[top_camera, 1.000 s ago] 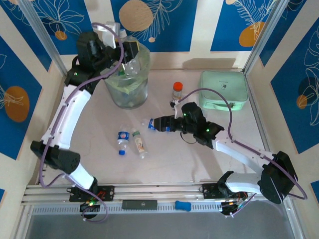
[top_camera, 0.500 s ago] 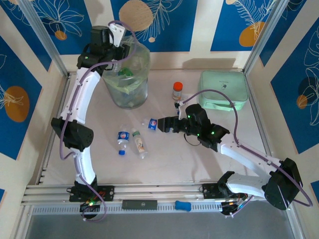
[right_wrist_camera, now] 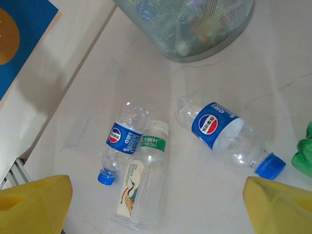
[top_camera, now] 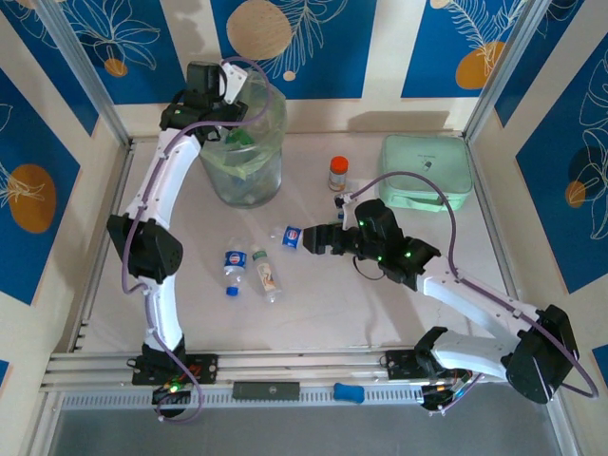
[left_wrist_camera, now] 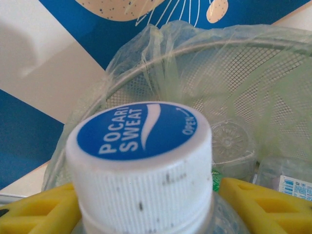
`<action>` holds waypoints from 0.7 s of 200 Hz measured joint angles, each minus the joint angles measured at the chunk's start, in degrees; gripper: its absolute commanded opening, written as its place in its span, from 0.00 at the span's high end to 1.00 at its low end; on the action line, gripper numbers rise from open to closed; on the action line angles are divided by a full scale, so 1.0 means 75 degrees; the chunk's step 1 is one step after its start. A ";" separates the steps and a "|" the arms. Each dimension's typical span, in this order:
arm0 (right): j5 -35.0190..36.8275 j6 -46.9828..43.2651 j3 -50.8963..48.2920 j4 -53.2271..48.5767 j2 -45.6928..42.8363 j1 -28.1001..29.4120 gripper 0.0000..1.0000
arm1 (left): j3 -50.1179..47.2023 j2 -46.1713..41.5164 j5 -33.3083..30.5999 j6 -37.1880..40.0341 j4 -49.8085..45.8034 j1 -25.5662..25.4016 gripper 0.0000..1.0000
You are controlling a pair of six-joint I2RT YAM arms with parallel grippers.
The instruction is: Put the plastic bottles in the bin
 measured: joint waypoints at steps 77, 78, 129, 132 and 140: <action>0.0111 -0.0003 0.0000 -0.0093 -0.0210 0.0000 0.08 | -0.0012 0.0000 0.0032 -0.0484 -0.0114 0.0000 0.01; 0.0111 -0.0006 0.0000 -0.0093 -0.0210 0.0000 0.08 | -0.0012 -0.0006 0.0035 -0.0493 -0.0122 0.0000 0.01; 0.0102 -0.0105 0.0119 -0.0038 0.0329 -0.0026 0.08 | -0.1061 -0.1620 0.1067 -0.1938 0.0093 0.0000 0.01; 0.0102 -0.0119 0.0143 -0.0041 0.0364 -0.0032 0.08 | -0.1262 -0.1807 0.1145 -0.2034 0.0181 0.0000 0.00; 0.0099 -0.0125 0.0204 -0.0035 0.0463 -0.0052 0.08 | -0.1833 -0.2328 0.1373 -0.2334 0.0449 0.0000 0.01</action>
